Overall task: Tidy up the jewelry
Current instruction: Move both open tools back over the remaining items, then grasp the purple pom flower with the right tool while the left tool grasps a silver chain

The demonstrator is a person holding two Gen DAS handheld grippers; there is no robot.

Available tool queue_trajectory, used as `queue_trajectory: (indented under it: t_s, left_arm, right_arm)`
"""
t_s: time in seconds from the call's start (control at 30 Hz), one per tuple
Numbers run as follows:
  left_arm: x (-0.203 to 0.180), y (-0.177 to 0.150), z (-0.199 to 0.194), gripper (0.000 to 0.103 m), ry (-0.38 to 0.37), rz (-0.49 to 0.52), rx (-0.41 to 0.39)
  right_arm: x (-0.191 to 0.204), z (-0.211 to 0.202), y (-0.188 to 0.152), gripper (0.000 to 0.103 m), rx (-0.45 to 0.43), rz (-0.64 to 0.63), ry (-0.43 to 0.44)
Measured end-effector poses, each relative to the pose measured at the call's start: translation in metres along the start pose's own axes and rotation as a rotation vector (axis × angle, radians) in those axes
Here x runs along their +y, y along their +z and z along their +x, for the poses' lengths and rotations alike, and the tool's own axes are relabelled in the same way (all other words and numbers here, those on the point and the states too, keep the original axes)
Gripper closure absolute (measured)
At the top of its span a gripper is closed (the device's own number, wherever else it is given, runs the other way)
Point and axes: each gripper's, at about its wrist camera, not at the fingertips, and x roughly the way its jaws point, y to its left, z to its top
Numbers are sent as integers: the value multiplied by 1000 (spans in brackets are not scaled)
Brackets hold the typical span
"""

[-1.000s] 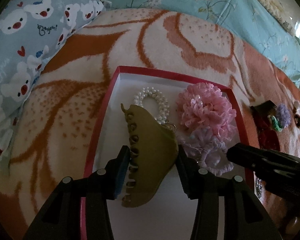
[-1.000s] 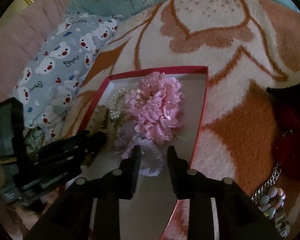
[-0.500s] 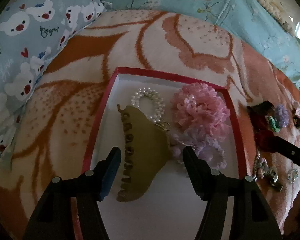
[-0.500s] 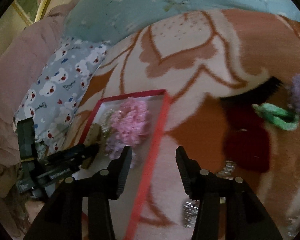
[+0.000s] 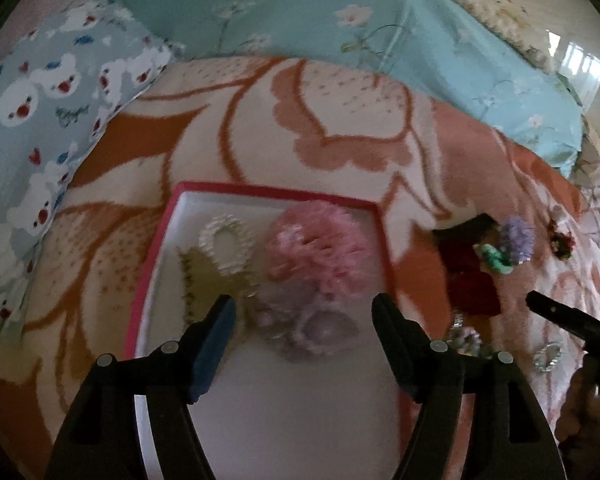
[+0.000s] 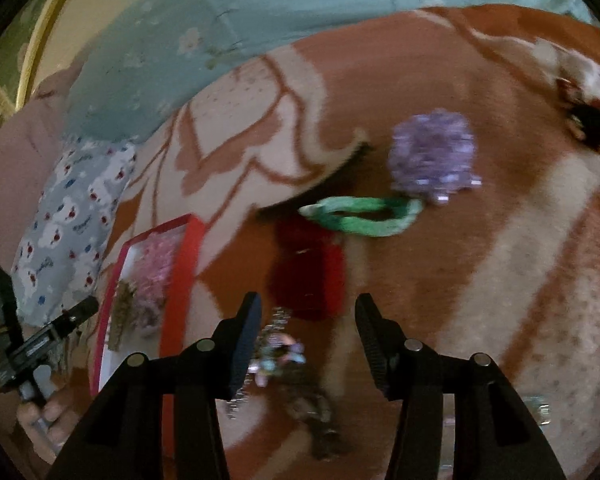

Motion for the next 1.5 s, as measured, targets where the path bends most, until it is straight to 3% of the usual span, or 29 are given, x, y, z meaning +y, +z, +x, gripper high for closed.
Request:
queue_trajectory:
  t_s: [0.37, 0.8, 0.97, 1.27, 1.33, 1.37, 1.5]
  left_arm:
    - [-57, 6, 11, 30, -75, 88, 30]
    - [-122, 24, 73, 30, -109, 217, 101]
    - [-144, 35, 96, 27, -87, 279, 109]
    - [-178, 66, 139, 26, -82, 340, 119]
    - [-186, 73, 147, 24, -90, 350, 117]
    - [-190, 75, 152, 24, -91, 358, 120]
    - [-211, 82, 179, 24, -106, 420, 151]
  right_arm:
    - [-47, -9, 14, 52, -40, 78, -48]
    - [-68, -7, 40, 52, -65, 116, -58]
    - [-74, 8, 60, 47, -69, 124, -79]
    - [-88, 45, 87, 47, -61, 122, -116]
    - [-89, 47, 90, 60, -72, 102, -131]
    - [-90, 47, 91, 91, -70, 100, -133]
    - [-96, 29, 88, 94, -110, 126, -119]
